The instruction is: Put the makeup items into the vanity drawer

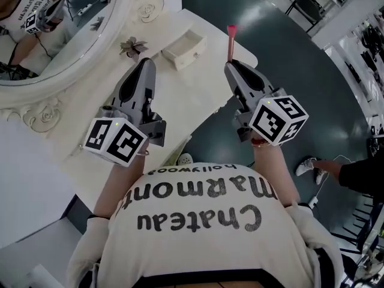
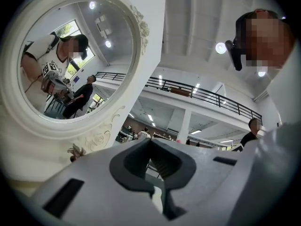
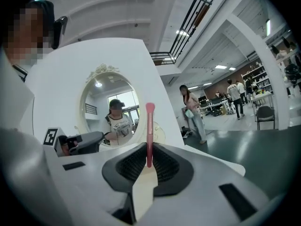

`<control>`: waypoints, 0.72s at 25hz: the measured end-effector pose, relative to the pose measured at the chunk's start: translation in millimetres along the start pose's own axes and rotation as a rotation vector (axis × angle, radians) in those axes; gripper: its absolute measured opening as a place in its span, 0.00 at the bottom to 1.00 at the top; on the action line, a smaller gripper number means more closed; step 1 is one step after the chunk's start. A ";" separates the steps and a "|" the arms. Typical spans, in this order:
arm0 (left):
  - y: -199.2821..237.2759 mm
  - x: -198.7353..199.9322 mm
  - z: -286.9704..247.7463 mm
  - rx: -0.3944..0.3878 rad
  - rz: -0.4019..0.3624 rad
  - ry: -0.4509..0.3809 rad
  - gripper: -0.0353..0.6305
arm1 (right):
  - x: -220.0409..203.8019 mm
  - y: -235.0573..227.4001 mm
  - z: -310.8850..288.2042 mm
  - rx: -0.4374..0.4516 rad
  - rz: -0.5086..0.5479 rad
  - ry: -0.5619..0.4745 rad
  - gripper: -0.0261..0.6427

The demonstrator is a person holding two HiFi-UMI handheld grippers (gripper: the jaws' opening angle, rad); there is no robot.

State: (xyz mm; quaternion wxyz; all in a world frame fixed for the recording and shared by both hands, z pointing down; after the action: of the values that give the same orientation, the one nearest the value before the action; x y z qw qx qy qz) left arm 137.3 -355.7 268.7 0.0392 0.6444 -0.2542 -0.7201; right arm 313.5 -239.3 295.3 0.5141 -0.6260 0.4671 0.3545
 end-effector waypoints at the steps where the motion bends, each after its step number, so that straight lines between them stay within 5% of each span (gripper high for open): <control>1: 7.8 -2.5 0.1 0.013 0.015 0.006 0.06 | -3.4 -1.0 -9.9 0.005 0.007 0.025 0.12; 9: 49.0 -6.8 9.4 0.106 0.074 0.013 0.06 | -28.0 -12.6 -80.4 0.034 0.217 0.255 0.12; 18: 85.3 8.9 21.4 0.291 0.106 -0.073 0.06 | -54.5 -46.3 -142.3 0.131 0.466 0.503 0.12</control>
State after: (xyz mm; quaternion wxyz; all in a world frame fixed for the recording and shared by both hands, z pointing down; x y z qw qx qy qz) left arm 92.4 -426.4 297.1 -0.0260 0.6024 -0.3905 -0.6956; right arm 335.2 -364.4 391.5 0.3275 -0.5360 0.7312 0.2662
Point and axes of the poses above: the fingertips, and each gripper's own axes: z backward along the fingers, y to its left, x out of its top, the point moved 3 cm from there along z, backward along the fingers, and after that the axes turned 8 degrees about y, right-handed, at the moved point
